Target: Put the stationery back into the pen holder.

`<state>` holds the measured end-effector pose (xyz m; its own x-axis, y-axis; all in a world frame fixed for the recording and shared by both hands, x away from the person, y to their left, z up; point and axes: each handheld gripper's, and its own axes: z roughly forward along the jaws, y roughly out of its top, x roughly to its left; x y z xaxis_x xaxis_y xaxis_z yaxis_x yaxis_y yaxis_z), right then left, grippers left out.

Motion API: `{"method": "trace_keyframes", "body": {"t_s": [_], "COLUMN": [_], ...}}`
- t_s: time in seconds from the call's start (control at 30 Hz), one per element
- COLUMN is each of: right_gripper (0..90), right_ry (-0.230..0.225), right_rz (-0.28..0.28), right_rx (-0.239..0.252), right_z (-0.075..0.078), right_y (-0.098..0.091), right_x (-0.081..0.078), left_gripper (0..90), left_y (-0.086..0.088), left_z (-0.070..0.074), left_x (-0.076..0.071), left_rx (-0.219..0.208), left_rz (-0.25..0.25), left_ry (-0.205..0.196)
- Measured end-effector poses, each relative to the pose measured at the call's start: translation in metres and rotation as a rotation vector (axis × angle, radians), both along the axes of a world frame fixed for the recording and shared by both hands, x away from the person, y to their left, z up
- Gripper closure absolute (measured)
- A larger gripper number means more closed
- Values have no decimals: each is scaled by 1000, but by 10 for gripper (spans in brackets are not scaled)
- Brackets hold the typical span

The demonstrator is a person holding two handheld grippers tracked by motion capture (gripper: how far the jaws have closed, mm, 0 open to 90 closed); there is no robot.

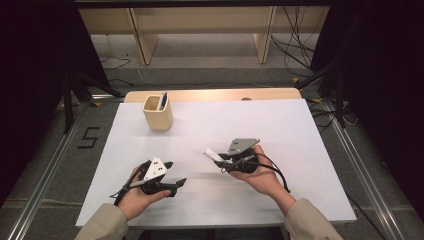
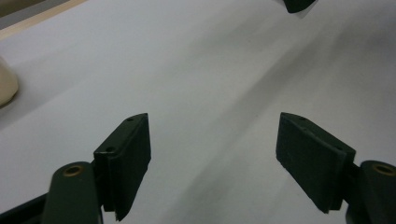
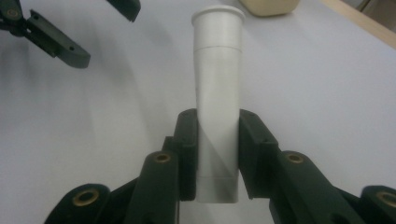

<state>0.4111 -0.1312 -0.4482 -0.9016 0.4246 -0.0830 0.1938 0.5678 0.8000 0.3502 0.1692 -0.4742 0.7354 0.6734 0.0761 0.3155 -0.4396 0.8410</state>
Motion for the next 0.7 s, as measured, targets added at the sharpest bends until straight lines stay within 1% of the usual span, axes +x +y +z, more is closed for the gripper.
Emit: {"method": "trace_keyframes", "body": {"t_s": [0.03, 0.07, 0.13, 0.17, 0.2, 0.3, 0.4, 0.47, 0.57, 0.67, 0.7], "right_gripper": [711, 711, 711, 711, 711, 711, 711, 710, 710, 711, 711], "right_ry": [-1, 8, -1, 0, -13, -18, -15, -12, -18, -15, -8], "right_rz": [-5, -10, -10, -12, -15, -20, -26, -31, -40, -41, -39], "right_rx": [14, 26, 38, 53, 67, 74, 95, 99, 111, 114, 112], "right_z": [-1, -1, -2, -3, -5, -7, -9, -10, -10, -10, -11], "right_y": [-2, -3, -5, -5, -6, -7, -7, -8, -8, -9, -8], "right_x": [0, 0, 0, 0, -1, -2, -3, -3, -3, -3, -4], "left_gripper": [264, 264, 265, 265, 265, 266, 267, 267, 268, 270, 271], "left_y": [0, 0, 0, 0, 0, 0, 1, 0, 0, 0, 0], "left_z": [0, 0, 1, 1, 1, 2, 2, 2, 2, 3, 3], "left_x": [0, 0, 0, 0, 0, 0, 0, -1, -1, -1, -1], "left_rx": [0, 0, 0, -2, -3, -5, -6, -6, -7, -16, -18], "left_rz": [0, 0, 0, 2, 3, 8, 8, 7, 8, 12, 11], "left_ry": [-2, -4, -7, -10, -11, -12, -13, -13, -17, -19, -19]}}
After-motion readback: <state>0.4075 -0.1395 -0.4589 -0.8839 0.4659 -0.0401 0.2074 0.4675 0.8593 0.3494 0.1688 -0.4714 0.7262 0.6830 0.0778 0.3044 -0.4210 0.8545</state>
